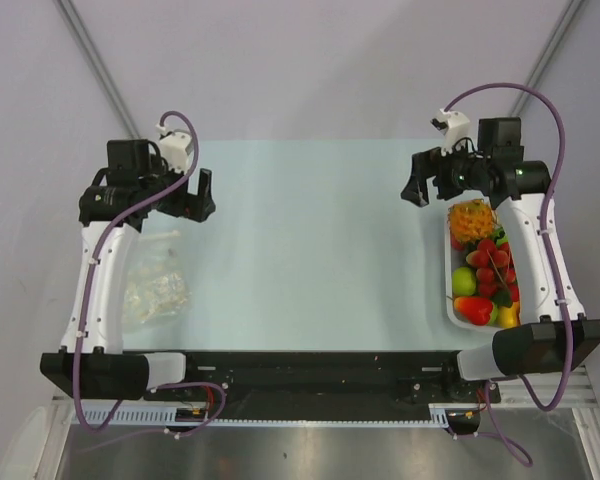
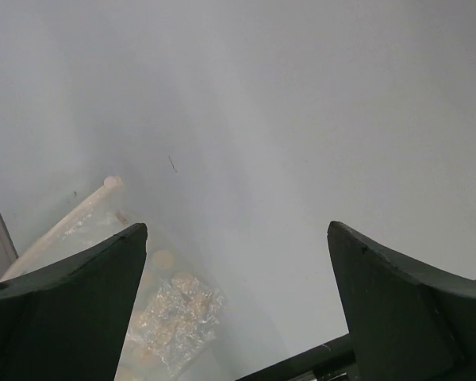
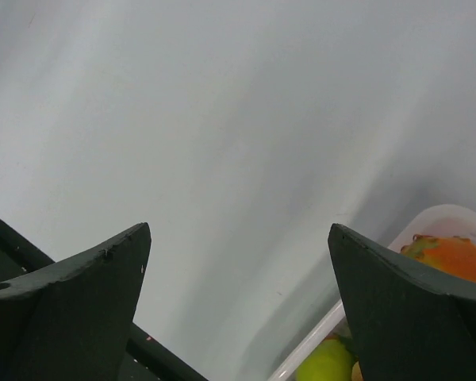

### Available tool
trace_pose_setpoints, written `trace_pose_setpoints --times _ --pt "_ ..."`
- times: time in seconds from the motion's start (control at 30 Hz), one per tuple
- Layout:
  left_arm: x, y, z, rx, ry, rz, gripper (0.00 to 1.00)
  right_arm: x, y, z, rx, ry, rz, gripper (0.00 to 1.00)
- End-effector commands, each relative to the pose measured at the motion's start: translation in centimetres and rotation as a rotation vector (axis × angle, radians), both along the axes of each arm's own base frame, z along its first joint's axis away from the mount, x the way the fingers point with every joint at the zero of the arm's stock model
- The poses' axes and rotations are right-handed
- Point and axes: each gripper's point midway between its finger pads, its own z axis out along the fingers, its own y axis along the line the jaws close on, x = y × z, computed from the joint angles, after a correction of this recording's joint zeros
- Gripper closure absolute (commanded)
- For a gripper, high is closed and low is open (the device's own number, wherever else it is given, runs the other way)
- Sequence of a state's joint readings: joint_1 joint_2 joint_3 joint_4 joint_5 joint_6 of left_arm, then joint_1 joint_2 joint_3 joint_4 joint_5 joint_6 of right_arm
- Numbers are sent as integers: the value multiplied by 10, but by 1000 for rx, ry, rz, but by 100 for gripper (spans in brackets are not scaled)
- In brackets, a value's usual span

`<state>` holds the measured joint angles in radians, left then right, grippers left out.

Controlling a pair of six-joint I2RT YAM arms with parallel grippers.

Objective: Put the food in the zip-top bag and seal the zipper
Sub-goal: Pick up the zipper food storage bag at the center of the board.

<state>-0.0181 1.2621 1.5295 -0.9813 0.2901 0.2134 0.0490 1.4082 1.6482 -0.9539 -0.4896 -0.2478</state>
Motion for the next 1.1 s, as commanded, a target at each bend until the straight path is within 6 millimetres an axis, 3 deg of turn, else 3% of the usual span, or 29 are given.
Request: trace_pose_setpoints --times 0.0,0.07,0.13,0.17,0.2,0.27,0.43,0.57,0.83,1.07 --pt "2 7 3 81 2 -51 0 -3 14 -6 -9 6 62 0" --pt "-4 4 4 74 44 -100 0 -6 22 -15 -12 32 91 0" --pt "-6 20 -4 61 116 -106 0 -8 27 -21 -8 49 112 0" --pt "-2 34 4 94 102 -102 0 -9 32 -24 -5 55 130 0" --pt "-3 43 -7 104 169 -103 0 -10 34 -27 -4 64 139 0" --pt "2 68 -5 165 171 -97 0 -12 40 -30 -5 71 166 0" --pt "11 132 -36 340 315 -119 0 -17 54 -44 5 122 226 0" --pt "22 169 -63 448 396 -156 0 -25 66 -54 3 160 278 0" --pt "42 212 -101 599 477 -321 0 -34 78 -71 -10 216 328 0" --pt "49 225 -141 615 551 -475 1 -34 78 -83 -24 255 334 0"
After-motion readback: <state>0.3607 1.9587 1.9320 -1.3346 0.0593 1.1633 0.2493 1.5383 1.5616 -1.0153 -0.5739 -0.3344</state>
